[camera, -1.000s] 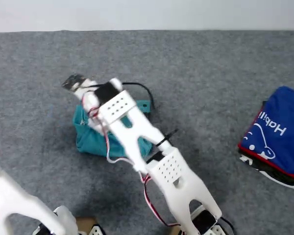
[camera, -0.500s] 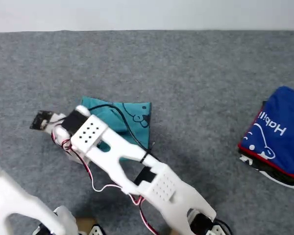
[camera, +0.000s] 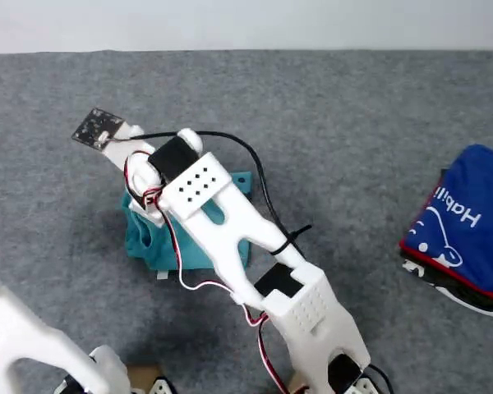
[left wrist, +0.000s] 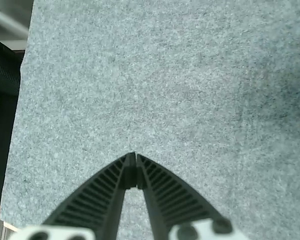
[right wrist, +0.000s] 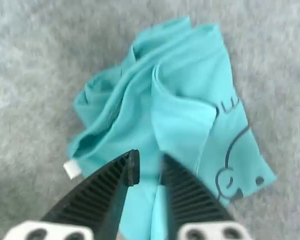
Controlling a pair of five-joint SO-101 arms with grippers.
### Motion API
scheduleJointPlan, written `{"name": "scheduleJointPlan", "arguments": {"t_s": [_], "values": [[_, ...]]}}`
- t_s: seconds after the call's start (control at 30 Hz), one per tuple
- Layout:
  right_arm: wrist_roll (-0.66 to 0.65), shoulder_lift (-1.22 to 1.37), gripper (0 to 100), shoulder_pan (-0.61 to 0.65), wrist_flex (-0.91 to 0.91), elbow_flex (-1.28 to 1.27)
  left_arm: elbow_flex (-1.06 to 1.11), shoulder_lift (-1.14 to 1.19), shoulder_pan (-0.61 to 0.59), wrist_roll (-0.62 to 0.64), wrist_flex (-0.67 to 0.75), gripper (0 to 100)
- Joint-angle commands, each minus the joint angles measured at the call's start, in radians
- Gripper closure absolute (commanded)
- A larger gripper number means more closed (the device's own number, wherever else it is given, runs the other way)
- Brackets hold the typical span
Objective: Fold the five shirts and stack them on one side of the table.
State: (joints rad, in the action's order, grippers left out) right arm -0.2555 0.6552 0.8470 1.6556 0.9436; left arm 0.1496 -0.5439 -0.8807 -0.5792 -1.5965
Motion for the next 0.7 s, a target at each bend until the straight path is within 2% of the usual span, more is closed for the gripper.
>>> {"name": "scheduleJointPlan", "arguments": {"t_s": [0.0,0.2,0.4,0.6,0.67], "values": [[-0.028,0.042,98.0,-0.007,-0.042,0.006,-0.002,-0.021,0.006,-0.009,0.023,100],[-0.034,0.176,98.8,0.101,-0.054,0.006,-0.002,-0.021,0.006,-0.009,0.021,100],[-0.035,0.205,98.8,0.159,-0.165,0.015,0.033,-0.026,0.006,-0.009,0.021,100],[-0.035,0.163,98.2,0.035,-0.062,0.186,0.03,-0.028,0.006,-0.009,0.023,100],[-0.032,0.17,93.4,-0.024,-0.019,0.255,0.031,-0.028,0.006,-0.009,0.023,100]]}}
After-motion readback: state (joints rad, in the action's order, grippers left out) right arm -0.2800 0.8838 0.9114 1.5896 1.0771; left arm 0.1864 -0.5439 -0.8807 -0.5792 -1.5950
